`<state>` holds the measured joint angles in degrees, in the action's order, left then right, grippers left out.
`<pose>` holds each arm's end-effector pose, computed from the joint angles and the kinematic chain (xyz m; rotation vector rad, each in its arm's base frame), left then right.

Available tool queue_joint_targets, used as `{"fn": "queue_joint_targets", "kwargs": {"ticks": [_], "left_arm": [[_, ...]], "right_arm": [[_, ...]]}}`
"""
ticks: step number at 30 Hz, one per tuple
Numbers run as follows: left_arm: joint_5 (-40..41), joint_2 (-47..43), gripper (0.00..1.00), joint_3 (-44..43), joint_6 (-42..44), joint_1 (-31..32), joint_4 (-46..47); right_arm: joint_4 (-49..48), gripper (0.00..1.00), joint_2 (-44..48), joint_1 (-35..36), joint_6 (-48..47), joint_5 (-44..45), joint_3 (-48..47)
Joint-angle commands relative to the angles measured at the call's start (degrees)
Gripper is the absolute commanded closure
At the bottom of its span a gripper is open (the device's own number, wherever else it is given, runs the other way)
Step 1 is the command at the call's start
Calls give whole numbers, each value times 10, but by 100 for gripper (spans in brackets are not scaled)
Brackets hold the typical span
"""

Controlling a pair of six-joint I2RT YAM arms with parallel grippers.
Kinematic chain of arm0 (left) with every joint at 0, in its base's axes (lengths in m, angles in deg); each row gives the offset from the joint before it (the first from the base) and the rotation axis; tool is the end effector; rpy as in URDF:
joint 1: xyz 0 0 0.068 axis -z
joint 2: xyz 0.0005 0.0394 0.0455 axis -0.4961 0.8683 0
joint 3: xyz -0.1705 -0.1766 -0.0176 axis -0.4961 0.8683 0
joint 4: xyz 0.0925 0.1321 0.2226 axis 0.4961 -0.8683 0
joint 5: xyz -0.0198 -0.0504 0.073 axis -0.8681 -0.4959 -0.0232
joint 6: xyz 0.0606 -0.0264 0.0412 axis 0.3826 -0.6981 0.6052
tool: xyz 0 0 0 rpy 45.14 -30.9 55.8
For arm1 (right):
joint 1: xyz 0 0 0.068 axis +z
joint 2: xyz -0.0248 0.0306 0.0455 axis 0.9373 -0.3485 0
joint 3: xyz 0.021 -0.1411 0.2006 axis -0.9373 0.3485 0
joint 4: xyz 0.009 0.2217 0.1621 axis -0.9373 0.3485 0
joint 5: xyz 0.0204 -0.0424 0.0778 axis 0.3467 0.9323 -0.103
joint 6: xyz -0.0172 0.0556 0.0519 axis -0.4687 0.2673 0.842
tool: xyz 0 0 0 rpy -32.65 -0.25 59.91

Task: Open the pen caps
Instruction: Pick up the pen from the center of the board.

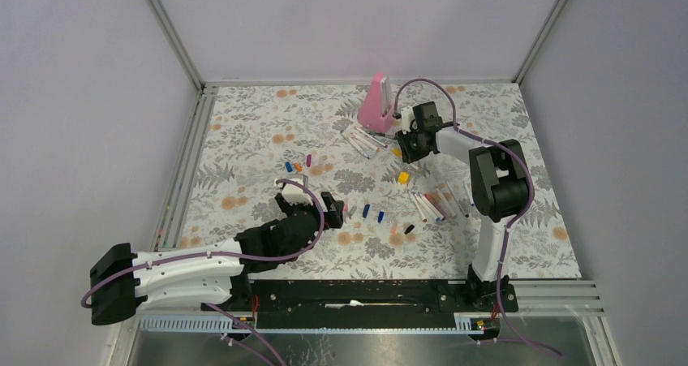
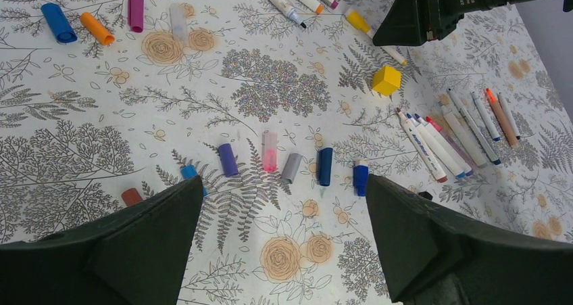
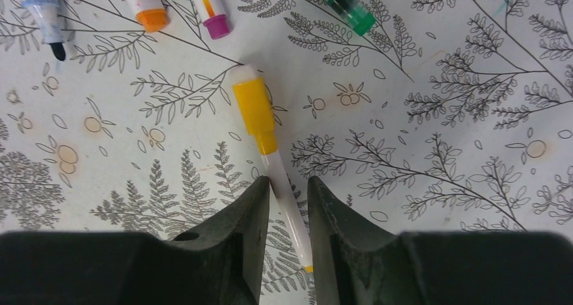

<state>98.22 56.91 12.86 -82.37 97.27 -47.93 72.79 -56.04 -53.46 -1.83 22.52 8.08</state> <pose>0.1372 -0.2073 0.1879 -0.0918 1.9185 -0.5136 0.4185 0.1328 0.0988 -0.7006 2.3882 0.2307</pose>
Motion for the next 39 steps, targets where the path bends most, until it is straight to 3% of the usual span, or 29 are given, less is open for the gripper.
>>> {"fn": "queue_joint_targets", "kwargs": {"ticks": [1, 4, 8, 18, 27, 39], "left_arm": [[-2, -6, 1, -6, -13, -3, 23], [-6, -8, 1, -6, -15, -3, 23], [-9, -12, 1, -4, -19, -3, 23], [-49, -7, 1, 11, -20, -5, 73], [-85, 13, 1, 10, -22, -6, 105], [-218, 48, 1, 25, -44, -37, 227]], "right_arm": [[48, 68, 9, 2, -57, 45, 1], [57, 76, 2, 1, -70, 40, -1], [76, 79, -14, -2, -81, 24, -8], [84, 72, -23, -22, -108, 30, -5], [91, 97, -20, -37, -120, 10, -6], [127, 100, 72, -146, -157, -208, 17]]}}
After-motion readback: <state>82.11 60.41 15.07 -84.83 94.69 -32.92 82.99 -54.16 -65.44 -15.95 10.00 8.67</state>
